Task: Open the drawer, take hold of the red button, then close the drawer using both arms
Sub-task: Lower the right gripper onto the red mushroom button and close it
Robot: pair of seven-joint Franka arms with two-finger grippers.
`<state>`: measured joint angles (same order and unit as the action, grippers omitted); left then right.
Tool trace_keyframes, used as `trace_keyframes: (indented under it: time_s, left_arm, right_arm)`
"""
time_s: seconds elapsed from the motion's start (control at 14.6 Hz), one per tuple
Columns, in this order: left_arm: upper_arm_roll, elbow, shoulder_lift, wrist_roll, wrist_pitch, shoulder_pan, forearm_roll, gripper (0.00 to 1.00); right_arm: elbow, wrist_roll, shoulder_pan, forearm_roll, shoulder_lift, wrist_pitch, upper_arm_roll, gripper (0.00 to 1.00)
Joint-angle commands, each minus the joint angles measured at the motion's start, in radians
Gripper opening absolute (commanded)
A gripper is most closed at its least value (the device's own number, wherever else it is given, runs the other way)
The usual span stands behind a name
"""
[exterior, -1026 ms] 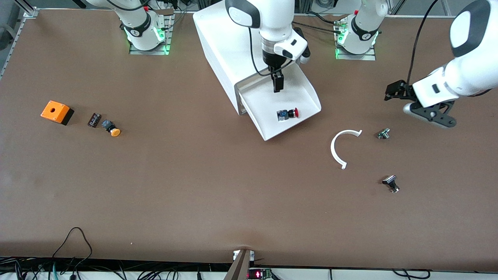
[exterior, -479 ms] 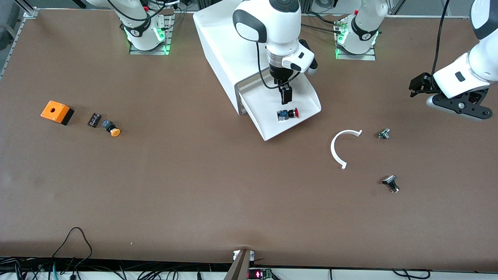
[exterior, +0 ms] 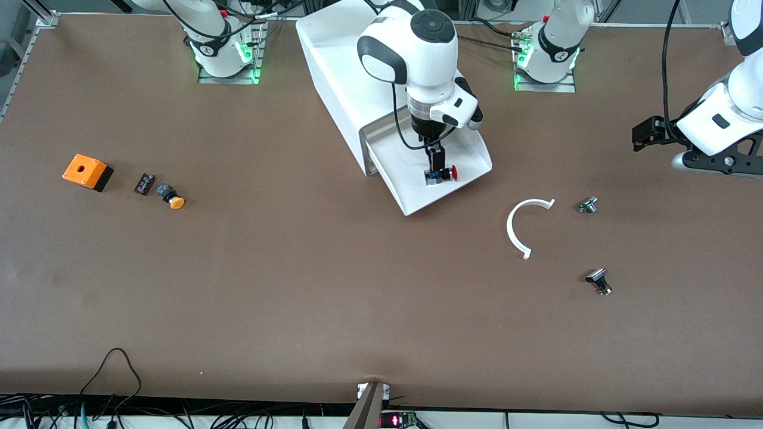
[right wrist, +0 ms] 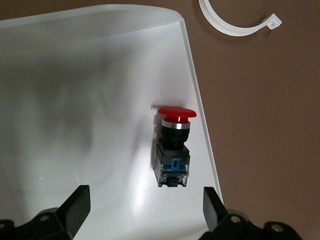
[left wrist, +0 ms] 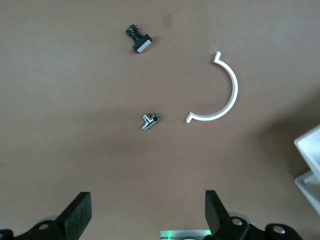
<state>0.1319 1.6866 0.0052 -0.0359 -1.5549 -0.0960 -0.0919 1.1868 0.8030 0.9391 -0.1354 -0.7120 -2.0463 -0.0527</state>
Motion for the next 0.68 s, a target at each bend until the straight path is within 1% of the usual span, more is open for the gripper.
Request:
trace_keyframes:
  time_s: [0.0, 0.21, 0.48, 0.62]
  left_arm:
    - [-0.006, -0.010, -0.008, 0.057, -0.014, 0.001, 0.021, 1.00]
    - [-0.012, -0.016, -0.005, 0.096, -0.019, -0.004, 0.055, 1.00]
    - [-0.014, -0.018, 0.001, 0.099, -0.021, -0.019, 0.064, 1.00]
    - [-0.014, -0.019, 0.002, 0.099, -0.033, -0.034, 0.060, 1.00]
  right_arm:
    - [-0.045, 0.019, -0.006, -0.003, -0.041, -0.020, -0.007, 1.00]
    - [-0.068, 0.021, -0.005, -0.003, -0.087, -0.029, -0.007, 1.00]
    - [-0.069, 0.038, -0.029, 0.000, -0.099, -0.046, -0.007, 1.00]
    - [-0.069, 0.038, -0.039, 0.045, -0.101, -0.055, -0.006, 1.00]
